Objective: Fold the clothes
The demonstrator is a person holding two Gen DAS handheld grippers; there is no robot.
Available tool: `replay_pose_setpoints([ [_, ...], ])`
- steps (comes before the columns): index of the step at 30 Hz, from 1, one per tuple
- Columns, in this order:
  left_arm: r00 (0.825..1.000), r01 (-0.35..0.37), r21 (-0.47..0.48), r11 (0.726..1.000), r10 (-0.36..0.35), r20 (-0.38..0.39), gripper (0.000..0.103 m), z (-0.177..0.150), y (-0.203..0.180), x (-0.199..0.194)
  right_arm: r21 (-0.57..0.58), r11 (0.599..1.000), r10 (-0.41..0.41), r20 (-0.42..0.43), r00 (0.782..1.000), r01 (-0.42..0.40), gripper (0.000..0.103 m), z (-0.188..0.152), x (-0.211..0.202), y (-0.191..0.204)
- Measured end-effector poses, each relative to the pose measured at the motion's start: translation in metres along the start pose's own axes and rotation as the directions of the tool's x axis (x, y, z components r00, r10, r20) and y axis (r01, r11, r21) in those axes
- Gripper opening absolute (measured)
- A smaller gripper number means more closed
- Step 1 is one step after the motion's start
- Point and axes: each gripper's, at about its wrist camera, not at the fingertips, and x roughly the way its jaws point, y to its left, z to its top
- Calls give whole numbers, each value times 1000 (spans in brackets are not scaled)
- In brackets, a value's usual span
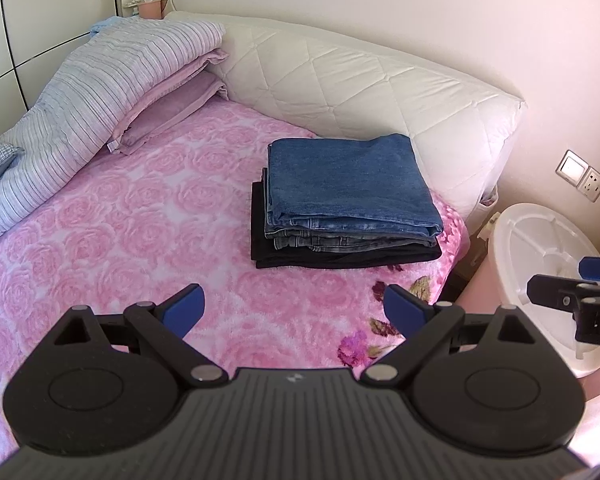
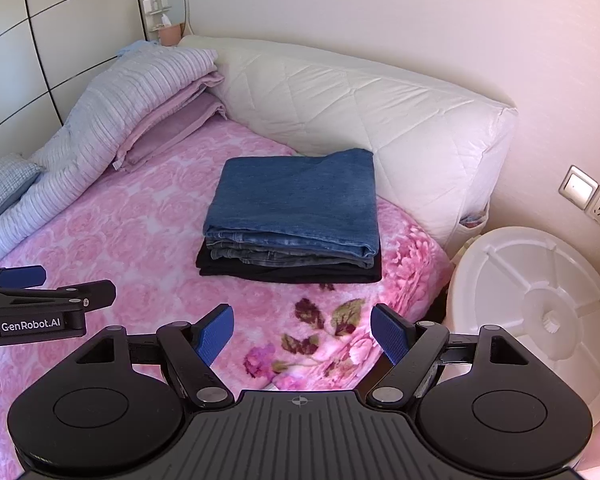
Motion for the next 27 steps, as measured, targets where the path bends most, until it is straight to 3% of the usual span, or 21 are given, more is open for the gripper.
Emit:
replay_pose_setpoints([
  [27, 1000, 11, 5, 1000, -11, 10, 95, -1, -1, -8, -21, 1000, -23, 2, 1000, 23, 79, -6, -11, 9],
])
